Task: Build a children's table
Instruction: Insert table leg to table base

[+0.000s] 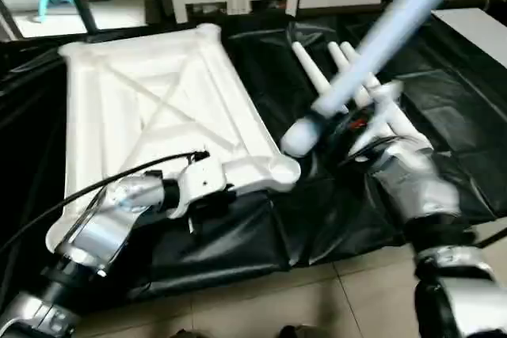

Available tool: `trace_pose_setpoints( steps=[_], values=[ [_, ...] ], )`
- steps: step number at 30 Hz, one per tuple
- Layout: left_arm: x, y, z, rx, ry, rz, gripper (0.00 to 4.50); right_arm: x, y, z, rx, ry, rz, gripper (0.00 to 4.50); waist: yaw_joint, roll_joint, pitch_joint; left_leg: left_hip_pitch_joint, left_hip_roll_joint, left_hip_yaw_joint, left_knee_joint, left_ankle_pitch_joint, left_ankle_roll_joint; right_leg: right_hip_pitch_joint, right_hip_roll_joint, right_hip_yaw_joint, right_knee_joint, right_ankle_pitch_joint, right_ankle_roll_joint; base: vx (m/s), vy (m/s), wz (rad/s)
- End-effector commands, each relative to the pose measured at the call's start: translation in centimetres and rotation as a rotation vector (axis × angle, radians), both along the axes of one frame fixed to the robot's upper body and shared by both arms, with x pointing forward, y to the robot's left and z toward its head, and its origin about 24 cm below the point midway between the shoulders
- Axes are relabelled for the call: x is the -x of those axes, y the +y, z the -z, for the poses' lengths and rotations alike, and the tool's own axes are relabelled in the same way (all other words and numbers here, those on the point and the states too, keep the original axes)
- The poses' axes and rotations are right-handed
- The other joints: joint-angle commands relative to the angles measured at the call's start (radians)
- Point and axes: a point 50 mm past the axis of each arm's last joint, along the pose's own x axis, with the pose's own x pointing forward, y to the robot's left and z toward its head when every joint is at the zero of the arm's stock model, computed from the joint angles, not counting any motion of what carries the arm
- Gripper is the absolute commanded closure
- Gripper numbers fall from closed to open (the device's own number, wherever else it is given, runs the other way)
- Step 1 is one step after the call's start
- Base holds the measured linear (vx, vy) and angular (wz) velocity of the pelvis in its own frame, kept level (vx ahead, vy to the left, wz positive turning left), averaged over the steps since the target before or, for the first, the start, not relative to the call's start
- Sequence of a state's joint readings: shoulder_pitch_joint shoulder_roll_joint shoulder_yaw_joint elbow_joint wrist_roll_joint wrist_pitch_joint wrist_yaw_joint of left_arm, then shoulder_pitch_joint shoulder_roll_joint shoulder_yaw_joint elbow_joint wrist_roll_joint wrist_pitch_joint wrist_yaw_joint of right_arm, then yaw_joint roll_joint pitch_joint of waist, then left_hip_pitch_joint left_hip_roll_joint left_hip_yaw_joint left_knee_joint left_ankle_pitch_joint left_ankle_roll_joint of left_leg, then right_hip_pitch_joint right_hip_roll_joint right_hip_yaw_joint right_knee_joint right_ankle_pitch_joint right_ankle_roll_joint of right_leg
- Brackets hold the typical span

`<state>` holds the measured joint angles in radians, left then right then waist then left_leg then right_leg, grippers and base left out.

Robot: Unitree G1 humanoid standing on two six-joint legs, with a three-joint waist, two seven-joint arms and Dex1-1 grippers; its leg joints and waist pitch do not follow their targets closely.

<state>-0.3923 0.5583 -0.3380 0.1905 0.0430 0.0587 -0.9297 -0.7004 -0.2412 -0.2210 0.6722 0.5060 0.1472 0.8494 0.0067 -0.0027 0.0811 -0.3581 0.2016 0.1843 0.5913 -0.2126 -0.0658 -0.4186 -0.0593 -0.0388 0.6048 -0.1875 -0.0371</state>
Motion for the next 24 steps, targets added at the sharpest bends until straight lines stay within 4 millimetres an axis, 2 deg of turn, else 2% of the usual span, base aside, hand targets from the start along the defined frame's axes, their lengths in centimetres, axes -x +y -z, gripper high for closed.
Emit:
trace_pose_setpoints(
  steps=[1, 3, 4, 8, 10, 14, 17, 18, 21, 22, 23, 24],
  values=[
    [0.4, -0.3, 0.8, -0.031, 0.007, 0.032, 4.50, -0.2, -0.1, -1.3, -0.027, -0.044, 0.017, 2.65, -0.002, -0.004, -0.075, 0.011, 0.026, 0.003, -0.057, 0.013, 0.103, 0.063, -0.062, 0.041, -0.036, 0.053, -0.278, 0.000, 0.000, 0.00],
    [0.0, -0.1, 0.5, -0.022, -0.017, 0.012, 4.50, -0.2, -0.4, -1.5, -0.030, -0.041, 0.022, 2.65, -0.001, -0.007, -0.075, 0.010, 0.025, 0.004, -0.056, -0.001, 0.102, 0.063, -0.063, 0.043, -0.038, 0.030, -0.273, 0.000, 0.000, 0.00],
    [-0.2, -0.2, 0.3, 0.001, -0.012, 0.008, 4.04, -0.2, -0.4, -1.5, -0.015, -0.039, 0.016, 2.65, 0.000, -0.006, -0.074, 0.011, 0.025, 0.005, -0.056, -0.011, 0.096, 0.061, -0.063, 0.043, -0.040, 0.010, -0.270, 0.000, 0.000, 0.00],
    [-0.5, -0.6, -1.2, 0.144, -0.001, -0.011, 3.87, -0.1, -0.5, -0.6, 0.171, -0.038, 0.042, 2.65, 0.002, -0.008, -0.077, 0.011, 0.025, 0.009, -0.053, -0.020, 0.073, 0.060, -0.062, 0.042, -0.040, -0.026, -0.262, 0.000, 0.000, 0.00],
    [-0.8, -0.6, -2.1, 0.204, -0.029, -0.025, 3.52, -0.4, -0.7, -0.3, 0.233, -0.021, 0.100, 2.65, 0.003, -0.010, -0.078, 0.010, 0.023, 0.012, -0.051, -0.003, 0.061, 0.059, -0.061, 0.042, -0.037, -0.008, -0.264, 0.000, 0.000, 0.00],
    [-1.2, -0.3, -3.6, 0.268, -0.064, -0.045, 3.30, -0.8, -0.9, -0.3, 0.295, -0.013, 0.165, 2.65, 0.002, -0.014, -0.079, 0.007, 0.021, 0.011, -0.048, 0.002, 0.077, 0.064, -0.060, 0.043, -0.033, 0.021, -0.263, 0.000, 0.000, 0.00],
    [-1.4, 0.4, -5.5, 0.348, -0.085, -0.073, 3.08, -1.1, -0.9, -0.6, 0.354, -0.024, 0.204, 2.65, 0.002, -0.012, -0.079, 0.007, 0.021, 0.012, -0.047, 0.011, 0.079, 0.064, -0.059, 0.043, -0.031, 0.031, -0.266, 0.000, 0.000, 0.00],
    [-1.7, 0.7, -7.0, 0.432, -0.115, -0.115, 3.04, -1.3, -0.9, -0.8, 0.451, -0.048, 0.227, 2.65, 0.002, -0.013, -0.079, 0.006, 0.020, 0.012, -0.046, 0.020, 0.075, 0.063, -0.056, 0.042, -0.028, 0.041, -0.269, 0.000, 0.000, 0.00],
    [-2.4, 1.1, -9.1, 0.590, -0.154, -0.195, 2.84, -1.3, -0.7, -0.9, 0.606, -0.092, 0.230, 2.65, 0.002, -0.013, -0.078, 0.005, 0.018, 0.013, -0.044, 0.009, 0.070, 0.065, -0.054, 0.042, -0.029, 0.037, -0.273, 0.000, 0.000, 0.00],
    [-2.7, 0.9, -10.5, 0.704, -0.180, -0.232, 2.72, -1.3, -0.3, -1.1, 0.684, -0.118, 0.213, 2.65, 0.002, -0.013, -0.077, 0.003, 0.017, 0.014, -0.043, -0.001, 0.063, 0.066, -0.053, 0.042, -0.030, 0.028, -0.273, 0.000, 0.000, 0.00],
    [-2.9, 0.3, -12.9, 0.909, -0.204, -0.264, 2.64, -1.4, 0.6, -1.4, 0.787, -0.156, 0.182, 2.65, 0.003, -0.015, -0.078, 0.002, 0.015, 0.014, -0.040, -0.003, 0.056, 0.069, -0.051, 0.042, -0.032, 0.042, -0.282, 0.000, 0.000, 0.00],
    [-2.9, -0.3, -14.0, 1.014, -0.203, -0.266, 2.64, -1.4, 1.1, -1.8, 0.815, -0.178, 0.181, 2.65, 0.005, -0.015, -0.080, 0.002, 0.016, 0.014, -0.039, -0.002, 0.056, 0.070, -0.052, 0.043, -0.029, 0.063, -0.291, 0.000, 0.000, 0.00]
  ],
)
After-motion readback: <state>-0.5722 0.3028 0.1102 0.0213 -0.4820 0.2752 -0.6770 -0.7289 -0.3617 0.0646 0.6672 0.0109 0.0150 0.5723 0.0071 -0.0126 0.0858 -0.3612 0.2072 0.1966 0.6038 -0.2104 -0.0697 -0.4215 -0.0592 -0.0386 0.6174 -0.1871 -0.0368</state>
